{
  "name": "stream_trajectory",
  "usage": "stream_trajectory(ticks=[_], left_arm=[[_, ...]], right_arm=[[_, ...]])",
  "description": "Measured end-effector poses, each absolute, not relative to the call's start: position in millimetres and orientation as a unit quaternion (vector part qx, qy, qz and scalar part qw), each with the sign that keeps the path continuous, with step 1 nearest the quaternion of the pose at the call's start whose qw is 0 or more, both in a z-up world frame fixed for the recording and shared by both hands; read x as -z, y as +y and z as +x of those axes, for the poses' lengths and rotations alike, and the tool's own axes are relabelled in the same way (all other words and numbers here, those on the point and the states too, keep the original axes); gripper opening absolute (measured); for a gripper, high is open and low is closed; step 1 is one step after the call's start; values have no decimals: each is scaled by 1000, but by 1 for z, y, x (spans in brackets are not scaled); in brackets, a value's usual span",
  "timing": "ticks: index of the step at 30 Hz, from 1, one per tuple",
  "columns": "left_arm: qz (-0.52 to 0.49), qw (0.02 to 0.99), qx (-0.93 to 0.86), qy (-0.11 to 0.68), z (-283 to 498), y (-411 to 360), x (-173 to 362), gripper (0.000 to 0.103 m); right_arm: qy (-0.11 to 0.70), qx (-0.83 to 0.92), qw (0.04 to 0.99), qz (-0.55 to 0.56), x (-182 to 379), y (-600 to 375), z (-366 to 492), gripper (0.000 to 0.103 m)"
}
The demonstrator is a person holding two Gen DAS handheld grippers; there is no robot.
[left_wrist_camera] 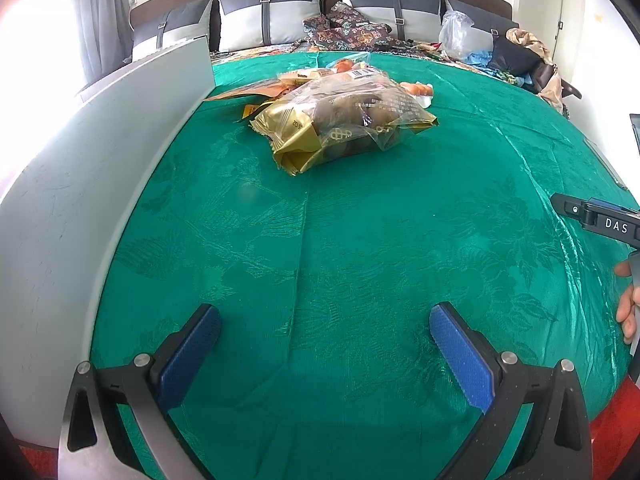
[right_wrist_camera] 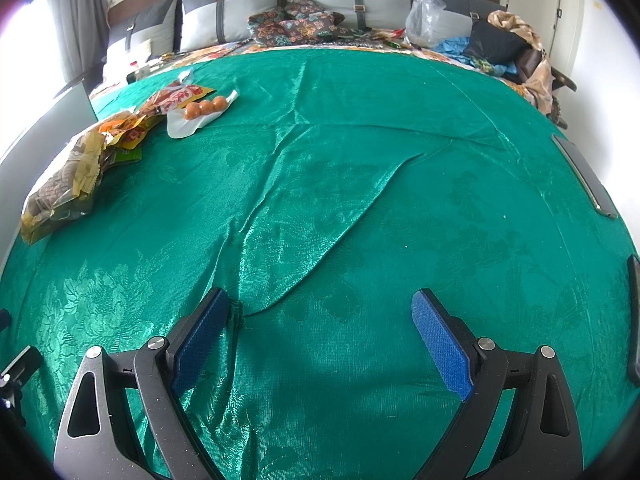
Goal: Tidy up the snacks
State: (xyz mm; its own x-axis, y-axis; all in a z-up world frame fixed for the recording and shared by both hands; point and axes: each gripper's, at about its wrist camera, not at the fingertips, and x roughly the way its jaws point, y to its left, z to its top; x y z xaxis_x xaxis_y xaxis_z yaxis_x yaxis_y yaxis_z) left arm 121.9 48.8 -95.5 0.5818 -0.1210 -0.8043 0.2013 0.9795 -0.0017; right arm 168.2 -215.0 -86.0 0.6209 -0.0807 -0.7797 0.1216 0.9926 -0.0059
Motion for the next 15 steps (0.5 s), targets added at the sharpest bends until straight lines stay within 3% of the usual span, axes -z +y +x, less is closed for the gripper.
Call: stream_trajectory(ticks=[15], left_arm=[[45,889,92,446,120,49,96,103]], right_arm=[[432,56,900,24,86,-215,169,95]])
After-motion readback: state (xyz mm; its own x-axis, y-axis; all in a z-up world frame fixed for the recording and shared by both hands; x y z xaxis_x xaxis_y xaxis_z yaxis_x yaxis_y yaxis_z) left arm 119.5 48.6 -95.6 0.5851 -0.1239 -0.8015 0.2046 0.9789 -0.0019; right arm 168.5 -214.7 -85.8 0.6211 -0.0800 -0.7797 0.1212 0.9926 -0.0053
